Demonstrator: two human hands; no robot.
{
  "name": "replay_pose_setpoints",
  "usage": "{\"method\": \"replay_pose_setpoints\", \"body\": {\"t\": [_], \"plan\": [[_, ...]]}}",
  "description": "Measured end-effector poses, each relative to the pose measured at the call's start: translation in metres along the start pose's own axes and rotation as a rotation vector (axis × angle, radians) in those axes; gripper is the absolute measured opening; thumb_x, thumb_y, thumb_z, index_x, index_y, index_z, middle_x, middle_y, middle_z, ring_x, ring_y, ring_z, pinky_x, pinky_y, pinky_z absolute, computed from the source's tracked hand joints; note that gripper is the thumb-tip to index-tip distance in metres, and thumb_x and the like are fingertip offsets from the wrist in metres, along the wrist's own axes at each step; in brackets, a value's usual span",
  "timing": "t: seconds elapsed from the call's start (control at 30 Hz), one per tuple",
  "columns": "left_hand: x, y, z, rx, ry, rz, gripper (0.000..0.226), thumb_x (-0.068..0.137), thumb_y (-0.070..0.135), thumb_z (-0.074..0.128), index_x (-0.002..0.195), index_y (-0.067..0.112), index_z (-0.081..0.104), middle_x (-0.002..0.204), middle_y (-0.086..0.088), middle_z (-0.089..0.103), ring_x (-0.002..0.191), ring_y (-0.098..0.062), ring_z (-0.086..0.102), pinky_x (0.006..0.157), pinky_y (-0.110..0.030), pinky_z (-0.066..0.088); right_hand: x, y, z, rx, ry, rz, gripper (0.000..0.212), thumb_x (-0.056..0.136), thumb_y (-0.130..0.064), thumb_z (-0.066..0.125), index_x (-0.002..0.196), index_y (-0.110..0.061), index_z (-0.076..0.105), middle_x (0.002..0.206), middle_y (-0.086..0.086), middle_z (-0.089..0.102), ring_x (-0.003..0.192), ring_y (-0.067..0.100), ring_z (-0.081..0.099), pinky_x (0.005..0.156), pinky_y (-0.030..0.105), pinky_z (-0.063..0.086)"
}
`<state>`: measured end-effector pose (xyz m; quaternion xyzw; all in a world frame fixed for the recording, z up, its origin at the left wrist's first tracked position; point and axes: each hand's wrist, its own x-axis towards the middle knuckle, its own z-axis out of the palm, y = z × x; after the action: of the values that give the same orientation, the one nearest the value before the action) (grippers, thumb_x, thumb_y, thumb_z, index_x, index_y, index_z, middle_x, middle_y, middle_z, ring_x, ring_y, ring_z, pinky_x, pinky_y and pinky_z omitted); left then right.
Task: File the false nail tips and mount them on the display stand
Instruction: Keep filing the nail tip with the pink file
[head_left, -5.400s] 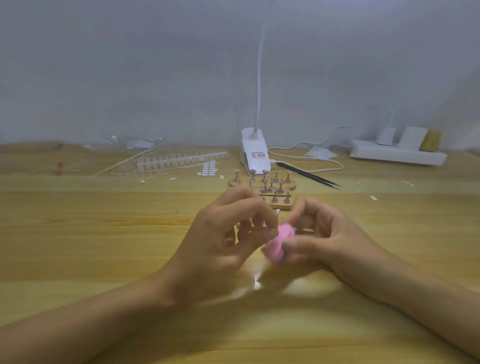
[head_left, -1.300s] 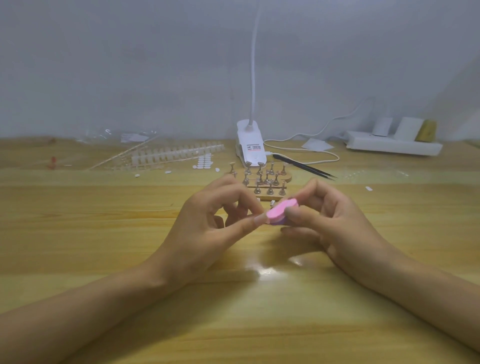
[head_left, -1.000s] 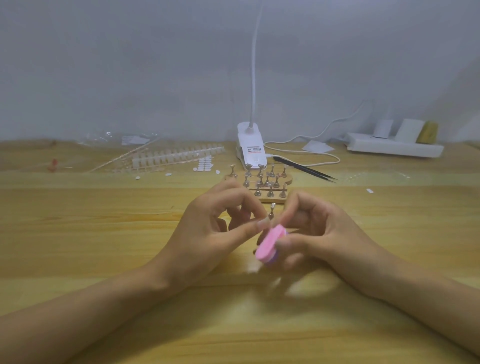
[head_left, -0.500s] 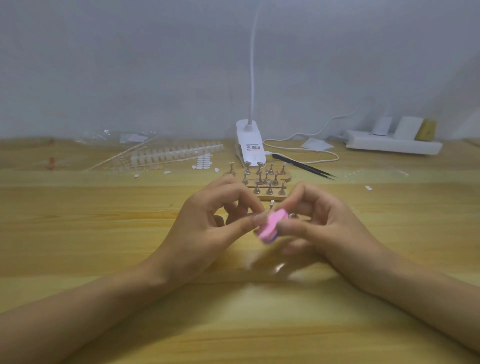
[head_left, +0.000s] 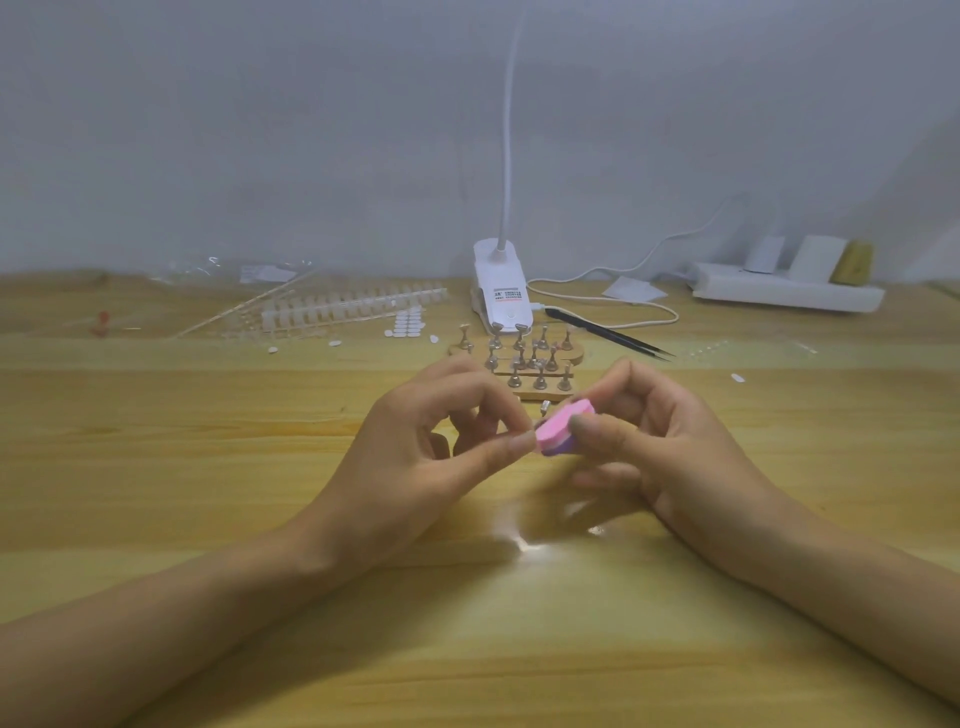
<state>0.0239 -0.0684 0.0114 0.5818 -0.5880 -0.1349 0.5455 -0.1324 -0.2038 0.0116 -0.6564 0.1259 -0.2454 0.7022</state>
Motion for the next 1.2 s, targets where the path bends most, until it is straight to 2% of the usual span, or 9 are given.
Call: {"method": "replay_pose_setpoints", "body": {"t": [0.17, 0.33, 0.47, 0.57, 0.7, 0.8, 1.0, 1.1, 1.2], "plan": [[-0.0026, 0.0015, 0.002, 0.013, -0.034, 0.064, 0.016, 0.08, 0.038, 0.07, 0.079, 0.022, 0.069, 0.085, 0.002, 0.053, 0.073, -0.013, 0.051, 0.05, -0.048, 0.041, 0.002, -0.0001, -0.0024, 0.018, -0.076, 0.028, 0.016, 0.074, -0.02, 0.079, 0.081, -0.023, 0.064, 0.092, 0.007, 0.073, 0.081, 0.021, 0.075, 0.059, 0.025, 0.058], [-0.0004, -0.0002, 0.0, 0.013, -0.02, 0.042, 0.012, 0.08, 0.034, 0.072, 0.079, 0.023, 0.068, 0.084, 0.005, 0.053, 0.073, -0.011, 0.051, 0.05, -0.048, 0.041, -0.0003, 0.0004, -0.0003, -0.027, -0.175, 0.018, 0.026, 0.075, -0.027, 0.085, 0.086, -0.021, 0.063, 0.097, 0.01, 0.074, 0.088, 0.028, 0.074, 0.062, 0.028, 0.059], [0.0005, 0.0007, -0.0003, 0.049, -0.029, 0.074, 0.012, 0.08, 0.034, 0.075, 0.078, 0.024, 0.068, 0.084, 0.002, 0.053, 0.072, -0.011, 0.051, 0.048, -0.045, 0.037, 0.0004, 0.0004, -0.001, 0.005, -0.081, 0.014, 0.019, 0.081, -0.023, 0.08, 0.089, -0.019, 0.063, 0.094, 0.013, 0.074, 0.088, 0.029, 0.075, 0.062, 0.026, 0.058], [0.0003, 0.0008, 0.0005, 0.061, -0.021, 0.085, 0.009, 0.08, 0.028, 0.075, 0.077, 0.025, 0.067, 0.083, 0.003, 0.053, 0.072, -0.011, 0.052, 0.048, -0.045, 0.037, 0.0, -0.0002, 0.0005, 0.0, -0.18, 0.034, 0.018, 0.083, -0.022, 0.079, 0.088, -0.02, 0.062, 0.094, 0.014, 0.075, 0.091, 0.032, 0.074, 0.066, 0.029, 0.06], [0.0014, 0.0007, 0.0006, 0.061, 0.011, 0.065, 0.007, 0.08, 0.026, 0.073, 0.075, 0.023, 0.069, 0.082, 0.0, 0.052, 0.07, -0.012, 0.051, 0.049, -0.045, 0.038, 0.001, -0.0007, -0.0004, 0.029, -0.078, 0.015, 0.019, 0.078, -0.025, 0.078, 0.088, -0.017, 0.063, 0.092, 0.016, 0.073, 0.085, 0.028, 0.074, 0.063, 0.028, 0.059], [0.0011, 0.0016, 0.0007, 0.059, 0.002, 0.063, 0.007, 0.08, 0.026, 0.073, 0.076, 0.022, 0.069, 0.081, 0.003, 0.052, 0.07, -0.009, 0.051, 0.05, -0.043, 0.039, 0.0001, -0.0002, 0.0016, -0.016, -0.152, 0.01, 0.02, 0.083, -0.022, 0.079, 0.09, -0.016, 0.061, 0.094, 0.016, 0.073, 0.085, 0.031, 0.073, 0.064, 0.031, 0.059], [-0.0001, 0.0027, 0.0013, 0.043, -0.014, 0.086, 0.012, 0.08, 0.031, 0.076, 0.078, 0.021, 0.07, 0.082, 0.0, 0.053, 0.07, -0.013, 0.051, 0.051, -0.043, 0.039, 0.0005, -0.0005, 0.0013, 0.012, -0.132, 0.002, 0.022, 0.082, -0.024, 0.079, 0.091, -0.014, 0.061, 0.091, 0.013, 0.072, 0.082, 0.026, 0.073, 0.062, 0.03, 0.059], [-0.0011, 0.0034, 0.0031, 0.047, -0.031, 0.087, 0.01, 0.081, 0.029, 0.075, 0.078, 0.021, 0.07, 0.083, 0.003, 0.053, 0.07, -0.012, 0.051, 0.05, -0.034, 0.04, 0.0013, -0.0003, 0.0009, 0.032, -0.071, -0.008, 0.025, 0.08, -0.024, 0.076, 0.091, -0.011, 0.059, 0.087, 0.011, 0.072, 0.077, 0.021, 0.072, 0.061, 0.028, 0.058], [0.0008, 0.0029, 0.0026, 0.029, 0.028, 0.021, 0.007, 0.079, 0.028, 0.073, 0.075, 0.023, 0.07, 0.082, 0.0, 0.053, 0.072, -0.016, 0.051, 0.049, -0.04, 0.038, 0.0007, -0.0003, 0.0006, 0.037, -0.112, 0.01, 0.024, 0.08, -0.022, 0.079, 0.091, -0.012, 0.06, 0.091, 0.015, 0.072, 0.082, 0.028, 0.074, 0.061, 0.028, 0.059]]}}
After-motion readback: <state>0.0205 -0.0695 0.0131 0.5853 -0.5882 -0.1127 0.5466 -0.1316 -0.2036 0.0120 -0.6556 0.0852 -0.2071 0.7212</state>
